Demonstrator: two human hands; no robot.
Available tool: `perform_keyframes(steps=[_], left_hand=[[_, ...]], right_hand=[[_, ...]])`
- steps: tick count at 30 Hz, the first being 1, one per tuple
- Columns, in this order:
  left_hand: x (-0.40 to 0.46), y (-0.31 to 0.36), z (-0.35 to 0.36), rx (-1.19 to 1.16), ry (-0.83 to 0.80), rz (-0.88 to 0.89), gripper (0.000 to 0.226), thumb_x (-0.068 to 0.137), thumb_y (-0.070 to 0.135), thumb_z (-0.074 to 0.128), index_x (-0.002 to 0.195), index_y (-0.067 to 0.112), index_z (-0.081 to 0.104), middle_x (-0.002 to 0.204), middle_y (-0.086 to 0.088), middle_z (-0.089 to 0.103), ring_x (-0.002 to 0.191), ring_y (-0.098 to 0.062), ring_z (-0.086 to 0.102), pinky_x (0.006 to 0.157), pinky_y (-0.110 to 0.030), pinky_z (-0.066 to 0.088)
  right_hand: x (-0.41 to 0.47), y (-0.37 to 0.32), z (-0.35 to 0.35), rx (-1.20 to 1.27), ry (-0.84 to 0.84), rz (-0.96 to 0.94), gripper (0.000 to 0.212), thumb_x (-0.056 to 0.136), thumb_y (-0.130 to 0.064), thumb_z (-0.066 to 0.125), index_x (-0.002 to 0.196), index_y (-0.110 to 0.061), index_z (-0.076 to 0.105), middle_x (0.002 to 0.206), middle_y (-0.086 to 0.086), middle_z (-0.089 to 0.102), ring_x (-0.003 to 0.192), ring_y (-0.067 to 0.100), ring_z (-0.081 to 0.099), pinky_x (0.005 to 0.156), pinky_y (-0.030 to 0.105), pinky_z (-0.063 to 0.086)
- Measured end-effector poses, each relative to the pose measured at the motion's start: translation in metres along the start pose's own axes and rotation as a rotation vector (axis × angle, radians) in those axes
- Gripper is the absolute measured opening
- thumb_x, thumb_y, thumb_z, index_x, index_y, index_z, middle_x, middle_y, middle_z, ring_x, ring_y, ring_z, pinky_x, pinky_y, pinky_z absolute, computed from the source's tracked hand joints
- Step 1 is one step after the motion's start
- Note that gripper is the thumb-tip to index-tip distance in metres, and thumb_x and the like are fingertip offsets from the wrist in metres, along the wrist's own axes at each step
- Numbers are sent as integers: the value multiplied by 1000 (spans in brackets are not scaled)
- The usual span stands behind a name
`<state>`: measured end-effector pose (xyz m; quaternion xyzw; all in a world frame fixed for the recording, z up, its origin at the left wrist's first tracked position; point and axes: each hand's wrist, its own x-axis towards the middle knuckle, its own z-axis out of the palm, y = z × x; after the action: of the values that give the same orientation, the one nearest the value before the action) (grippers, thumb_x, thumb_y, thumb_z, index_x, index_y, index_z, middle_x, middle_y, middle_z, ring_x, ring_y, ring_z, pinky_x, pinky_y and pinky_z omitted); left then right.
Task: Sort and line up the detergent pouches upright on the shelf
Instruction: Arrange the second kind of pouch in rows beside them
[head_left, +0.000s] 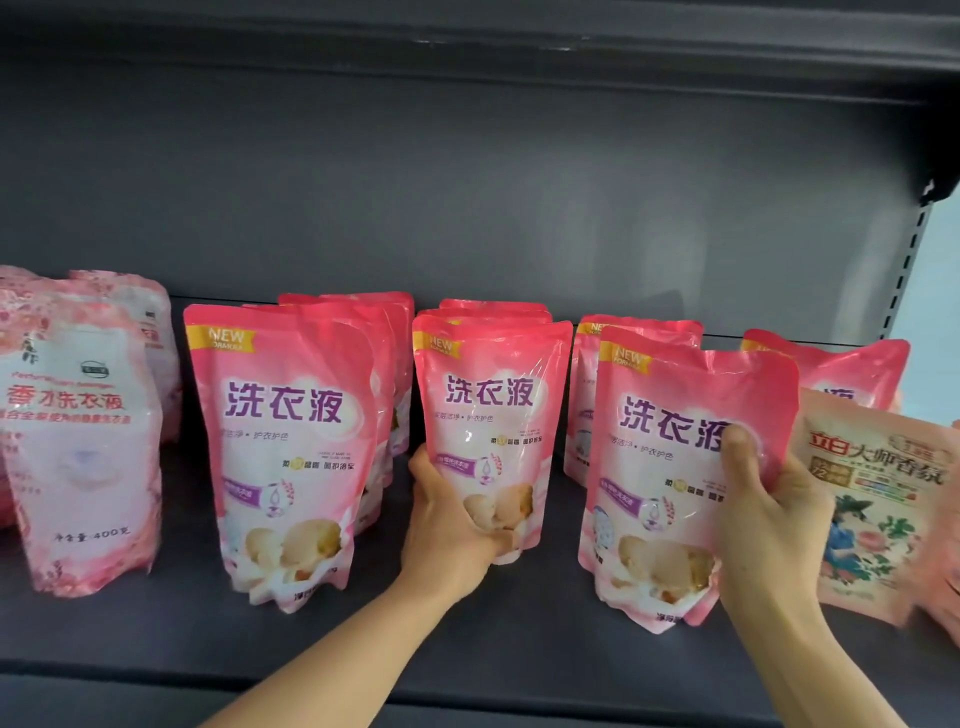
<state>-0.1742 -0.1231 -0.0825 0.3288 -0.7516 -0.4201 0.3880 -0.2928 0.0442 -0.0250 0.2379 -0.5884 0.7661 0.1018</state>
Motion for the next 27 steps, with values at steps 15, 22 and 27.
perform_keyframes(steps=[15, 22, 27], left_hand=[[-3, -1, -14, -3, -87, -24, 104, 58, 17, 88, 135, 18, 17, 136, 2, 38, 120, -12, 42, 97, -25, 40], [-43, -7, -43, 54, -171, 16, 110, 72, 19, 80, 149, 24, 2, 153, 4, 20, 139, -10, 26, 109, -25, 24], [-59, -5, -60, 65, -236, 65, 108, 66, 20, 83, 141, 41, 7, 126, 26, 34, 116, 8, 36, 97, -12, 29]], right_hand=[[-7, -2, 0, 37, -62, 38, 49, 95, -31, 51, 82, 15, 45, 70, 17, 53, 61, 25, 48, 52, 32, 42], [-23, -12, 9, 184, -93, 118, 33, 95, -29, 52, 84, 1, 57, 68, 14, 48, 61, 24, 46, 48, 27, 44], [-40, -17, 45, 305, -199, 232, 24, 94, -29, 54, 79, -13, 66, 75, 7, 70, 73, 27, 67, 72, 46, 57]])
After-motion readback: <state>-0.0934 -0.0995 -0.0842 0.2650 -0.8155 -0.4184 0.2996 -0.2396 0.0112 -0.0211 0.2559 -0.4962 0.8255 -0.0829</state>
